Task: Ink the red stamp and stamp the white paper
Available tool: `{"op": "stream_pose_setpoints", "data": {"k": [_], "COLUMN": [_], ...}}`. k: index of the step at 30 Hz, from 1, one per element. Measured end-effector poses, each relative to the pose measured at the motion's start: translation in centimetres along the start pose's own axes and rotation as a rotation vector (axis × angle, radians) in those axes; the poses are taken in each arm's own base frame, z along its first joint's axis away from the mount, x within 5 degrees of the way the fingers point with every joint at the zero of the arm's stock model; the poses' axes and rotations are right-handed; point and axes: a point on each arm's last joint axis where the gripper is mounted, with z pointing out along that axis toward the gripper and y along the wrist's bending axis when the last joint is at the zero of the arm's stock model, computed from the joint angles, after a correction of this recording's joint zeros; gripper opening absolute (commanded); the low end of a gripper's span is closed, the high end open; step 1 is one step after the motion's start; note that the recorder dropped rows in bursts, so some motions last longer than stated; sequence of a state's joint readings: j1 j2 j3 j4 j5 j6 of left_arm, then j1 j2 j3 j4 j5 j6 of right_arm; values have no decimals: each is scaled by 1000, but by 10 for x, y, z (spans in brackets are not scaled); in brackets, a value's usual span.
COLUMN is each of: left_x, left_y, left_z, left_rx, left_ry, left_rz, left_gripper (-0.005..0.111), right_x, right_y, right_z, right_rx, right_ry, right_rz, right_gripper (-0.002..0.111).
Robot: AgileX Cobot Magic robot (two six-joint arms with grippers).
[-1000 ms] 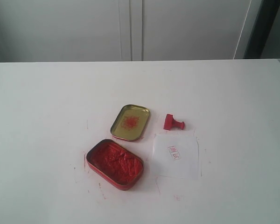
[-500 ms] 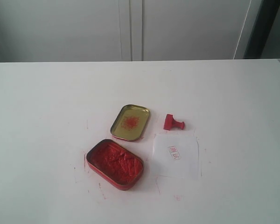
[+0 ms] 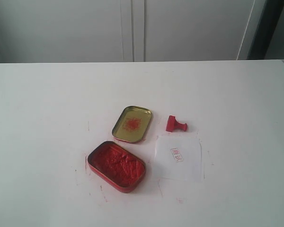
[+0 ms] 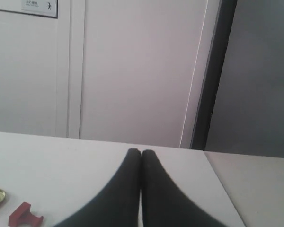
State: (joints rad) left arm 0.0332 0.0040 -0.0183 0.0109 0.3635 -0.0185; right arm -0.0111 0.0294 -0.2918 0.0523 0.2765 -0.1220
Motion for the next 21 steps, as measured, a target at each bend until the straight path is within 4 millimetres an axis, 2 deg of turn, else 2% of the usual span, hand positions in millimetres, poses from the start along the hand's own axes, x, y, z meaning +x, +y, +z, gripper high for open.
{"op": "stream_pose_setpoints", "data": {"k": [11,18,21], "left_x": [0,0,0], "left_y": [0,0,0], "left_z": [0,0,0], "left_rx": [0,0,0], "left_ry": [0,0,0], "left_rz": [0,0,0], "left_gripper": [0,0,0], "right_x": [0,29,51], "right_y": [0,2,3], "right_z": [-3,4,8], "right_rx": [2,-4,-8], "right_ry": [-28,61,125], "right_rz": [0,1,2], "right_gripper": [0,0,0]}}
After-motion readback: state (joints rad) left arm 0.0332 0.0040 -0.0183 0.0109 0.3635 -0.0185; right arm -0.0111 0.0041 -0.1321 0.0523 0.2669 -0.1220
